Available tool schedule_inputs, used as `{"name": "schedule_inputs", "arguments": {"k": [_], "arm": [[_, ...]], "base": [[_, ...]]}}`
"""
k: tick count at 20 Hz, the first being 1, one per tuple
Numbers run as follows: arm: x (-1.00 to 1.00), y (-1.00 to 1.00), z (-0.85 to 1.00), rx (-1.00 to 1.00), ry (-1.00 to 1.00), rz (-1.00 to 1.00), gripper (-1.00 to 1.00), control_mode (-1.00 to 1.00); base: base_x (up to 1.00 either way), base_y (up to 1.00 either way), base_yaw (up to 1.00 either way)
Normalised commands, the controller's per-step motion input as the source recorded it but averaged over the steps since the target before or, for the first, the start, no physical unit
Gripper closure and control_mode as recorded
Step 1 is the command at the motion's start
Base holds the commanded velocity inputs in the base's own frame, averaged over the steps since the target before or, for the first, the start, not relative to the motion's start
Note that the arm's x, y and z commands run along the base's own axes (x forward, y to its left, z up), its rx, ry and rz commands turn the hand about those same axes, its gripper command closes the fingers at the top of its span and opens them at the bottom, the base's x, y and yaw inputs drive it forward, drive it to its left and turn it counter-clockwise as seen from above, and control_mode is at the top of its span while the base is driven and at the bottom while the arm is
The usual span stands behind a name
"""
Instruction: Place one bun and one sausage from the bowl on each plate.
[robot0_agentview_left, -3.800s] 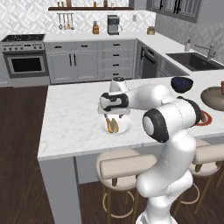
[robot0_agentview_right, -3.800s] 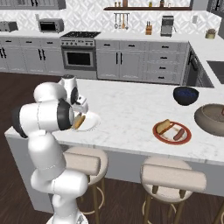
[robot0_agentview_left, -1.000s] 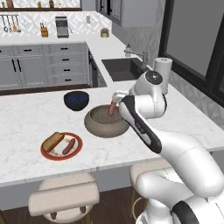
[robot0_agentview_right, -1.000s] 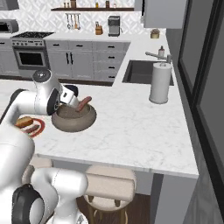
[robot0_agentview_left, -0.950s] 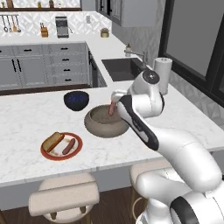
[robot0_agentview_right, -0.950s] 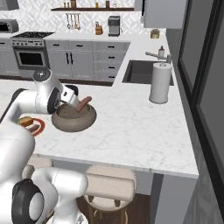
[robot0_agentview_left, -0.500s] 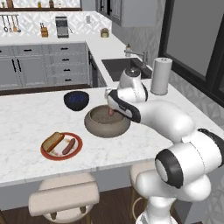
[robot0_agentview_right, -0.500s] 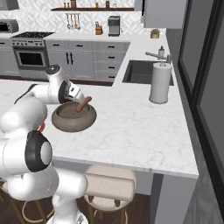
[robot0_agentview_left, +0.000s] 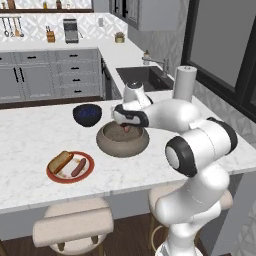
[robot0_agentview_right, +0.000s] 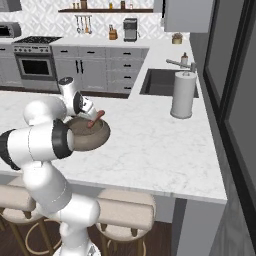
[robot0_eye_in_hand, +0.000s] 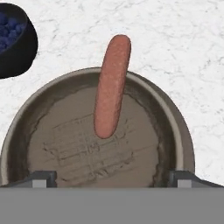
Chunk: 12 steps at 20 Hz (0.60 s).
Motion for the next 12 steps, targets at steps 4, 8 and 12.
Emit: {"name": "schedule_inputs", "arguments": {"k": [4, 8, 12], "arm": [[0.24, 0.00, -0.55, -0.06, -0.07, 0.00, -1.00, -1.00], [0.44, -0.03, -0.39, -0.03, -0.02, 0.00, -1.00, -1.00], [0.58, -0.14, -0.26, 0.00, 0.00, 0.00, -1.00, -1.00]], "base": [[0.00, 0.00, 0.00], [0.00, 0.00, 0.00], [0.00, 0.00, 0.00]]}}
